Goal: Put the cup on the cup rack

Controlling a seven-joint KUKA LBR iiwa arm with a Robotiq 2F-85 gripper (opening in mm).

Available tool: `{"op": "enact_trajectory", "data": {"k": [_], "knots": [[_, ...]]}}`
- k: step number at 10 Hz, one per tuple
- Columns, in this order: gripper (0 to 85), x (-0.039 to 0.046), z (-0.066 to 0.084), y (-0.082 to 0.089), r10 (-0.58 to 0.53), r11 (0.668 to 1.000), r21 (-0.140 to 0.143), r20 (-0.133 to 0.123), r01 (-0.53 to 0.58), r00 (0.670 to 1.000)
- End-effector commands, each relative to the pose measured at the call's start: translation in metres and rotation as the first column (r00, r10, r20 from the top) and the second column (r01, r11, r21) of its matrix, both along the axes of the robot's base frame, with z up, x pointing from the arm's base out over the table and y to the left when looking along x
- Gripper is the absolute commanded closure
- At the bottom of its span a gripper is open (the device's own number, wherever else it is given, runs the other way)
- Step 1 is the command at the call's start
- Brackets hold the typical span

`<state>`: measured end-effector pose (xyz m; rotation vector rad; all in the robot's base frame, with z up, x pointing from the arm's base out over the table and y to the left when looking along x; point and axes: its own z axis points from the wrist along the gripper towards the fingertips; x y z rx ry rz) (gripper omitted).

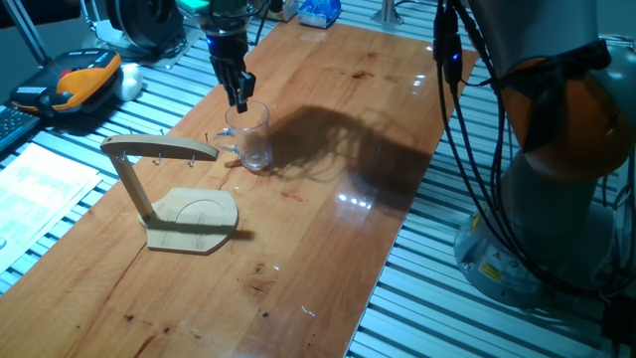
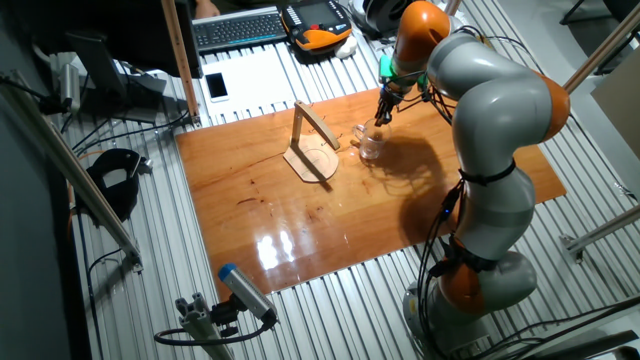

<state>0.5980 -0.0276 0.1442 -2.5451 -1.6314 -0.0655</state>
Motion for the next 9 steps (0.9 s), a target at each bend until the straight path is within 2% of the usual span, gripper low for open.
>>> {"op": "enact_trajectory", "data": {"k": [1,5,6,8,9], "knots": [[51.0,-0.0004,-0.0013,0.0001,0.002,1.0,0.0,0.004,-0.002,1.0],[51.0,-0.0006,-0.0045,-0.0004,0.018,1.0,-0.001,0.008,-0.018,1.0],[68.0,-0.0008,-0.0045,-0.0009,0.024,1.0,0.002,0.012,-0.024,1.0],[68.0,-0.0021,-0.0037,-0.004,0.059,0.998,0.005,0.024,-0.059,0.998],[85.0,-0.0041,-0.0022,-0.0076,0.082,0.996,0.022,0.028,-0.082,0.996]]}}
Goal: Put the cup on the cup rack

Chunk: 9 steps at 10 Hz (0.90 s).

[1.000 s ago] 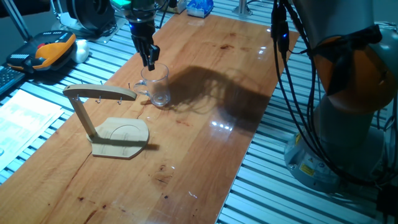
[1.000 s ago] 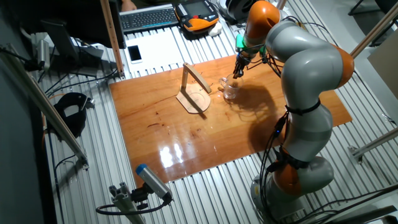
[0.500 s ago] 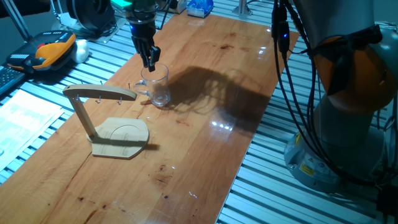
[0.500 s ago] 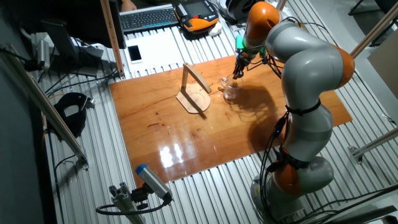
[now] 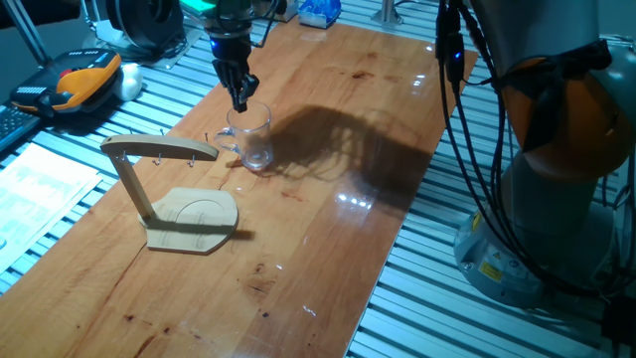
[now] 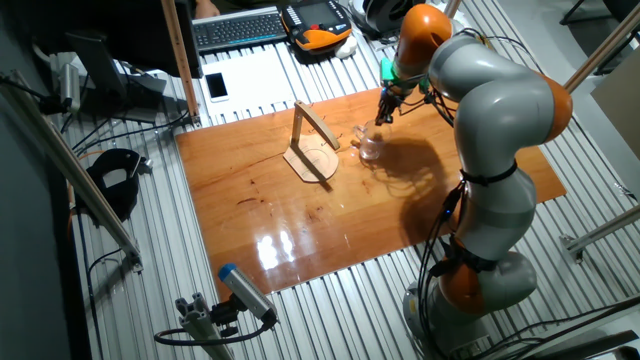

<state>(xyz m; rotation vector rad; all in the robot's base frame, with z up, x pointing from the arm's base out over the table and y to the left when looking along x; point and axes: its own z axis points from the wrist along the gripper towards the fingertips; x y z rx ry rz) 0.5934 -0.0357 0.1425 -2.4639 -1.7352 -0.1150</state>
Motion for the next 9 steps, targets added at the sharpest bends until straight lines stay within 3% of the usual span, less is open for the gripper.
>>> {"op": "enact_trajectory", "data": {"k": [1,3,5,9], "knots": [[85.0,-0.0009,0.002,-0.002,0.014,1.0,0.005,0.001,-0.014,1.0],[85.0,-0.0027,0.008,-0.007,0.028,0.999,0.031,0.02,-0.028,0.999],[85.0,-0.0049,0.011,-0.007,0.033,0.998,0.052,0.07,-0.037,0.997],[85.0,-0.0083,0.02,-0.002,0.109,0.987,0.106,0.126,-0.122,0.986]]}}
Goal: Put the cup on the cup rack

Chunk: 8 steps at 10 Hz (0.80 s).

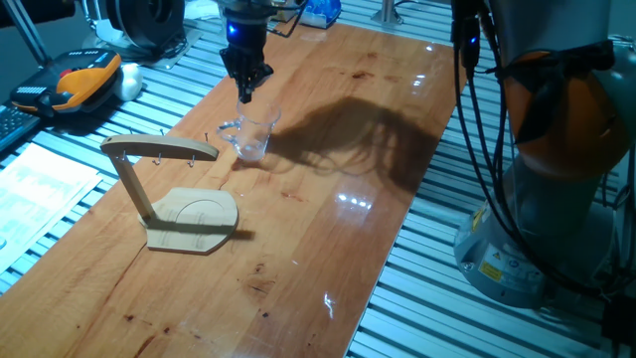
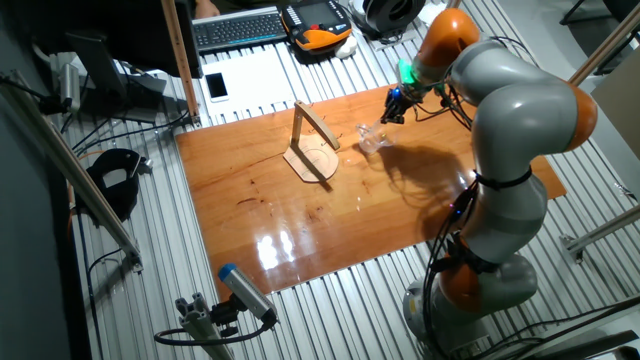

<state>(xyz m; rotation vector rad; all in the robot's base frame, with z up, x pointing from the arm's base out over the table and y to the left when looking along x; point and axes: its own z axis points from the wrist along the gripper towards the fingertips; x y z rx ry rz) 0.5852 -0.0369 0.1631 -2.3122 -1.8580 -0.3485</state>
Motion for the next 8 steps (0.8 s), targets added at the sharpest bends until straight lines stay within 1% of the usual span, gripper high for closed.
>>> {"op": "enact_trajectory", "data": {"k": [1,2,4,5,6,7,8], "knots": [[85.0,0.0011,0.002,0.003,0.016,1.0,0.011,0.008,-0.016,1.0],[85.0,0.0031,0.005,0.008,0.03,0.999,0.02,0.022,-0.03,0.999],[85.0,0.0067,0.011,0.018,0.053,0.998,0.028,0.033,-0.054,0.998],[85.0,0.0084,0.016,0.023,0.059,0.998,0.035,0.034,-0.061,0.998],[85.0,0.0094,0.02,0.028,0.062,0.996,0.065,0.038,-0.065,0.997],[85.0,0.0094,0.022,0.033,0.071,0.993,0.086,0.05,-0.075,0.996],[85.0,0.0094,0.024,0.037,0.08,0.992,0.094,0.062,-0.086,0.995]]}}
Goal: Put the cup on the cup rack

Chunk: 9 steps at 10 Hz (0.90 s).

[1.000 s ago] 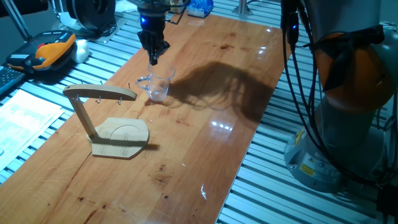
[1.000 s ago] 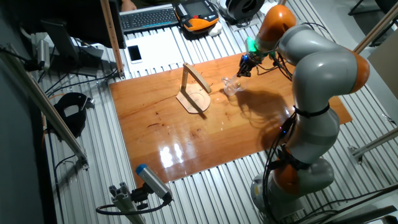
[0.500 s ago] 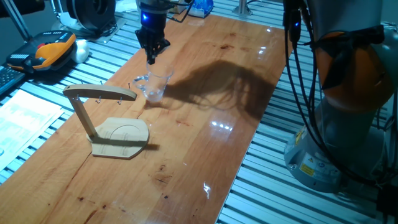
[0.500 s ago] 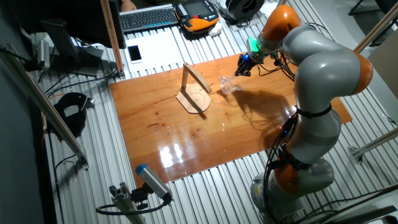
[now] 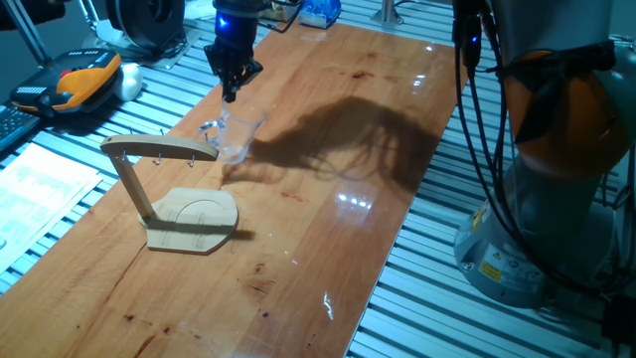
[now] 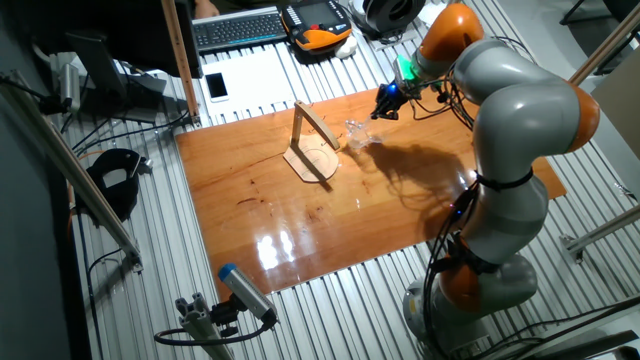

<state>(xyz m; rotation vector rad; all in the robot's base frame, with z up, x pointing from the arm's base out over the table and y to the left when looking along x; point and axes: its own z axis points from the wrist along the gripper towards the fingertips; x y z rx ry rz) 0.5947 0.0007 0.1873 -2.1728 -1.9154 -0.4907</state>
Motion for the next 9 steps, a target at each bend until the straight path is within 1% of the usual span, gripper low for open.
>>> {"op": "enact_trajectory", "data": {"k": [1,2,3,4,5,7,9], "knots": [[85.0,-0.0002,0.002,0.003,0.01,1.0,0.011,0.006,-0.01,1.0],[85.0,-0.001,0.004,0.004,0.023,0.999,0.028,0.02,-0.023,1.0],[85.0,-0.0017,0.007,0.007,0.034,0.999,0.04,0.034,-0.036,0.999],[85.0,-0.0032,0.009,0.008,0.046,0.997,0.064,0.054,-0.05,0.997],[85.0,-0.0036,0.011,0.01,0.055,0.995,0.081,0.068,-0.061,0.996],[85.0,-0.0015,0.015,0.02,0.062,0.994,0.084,0.072,-0.068,0.995],[85.0,-0.0022,0.021,0.026,0.072,0.992,0.097,0.087,-0.08,0.994]]}}
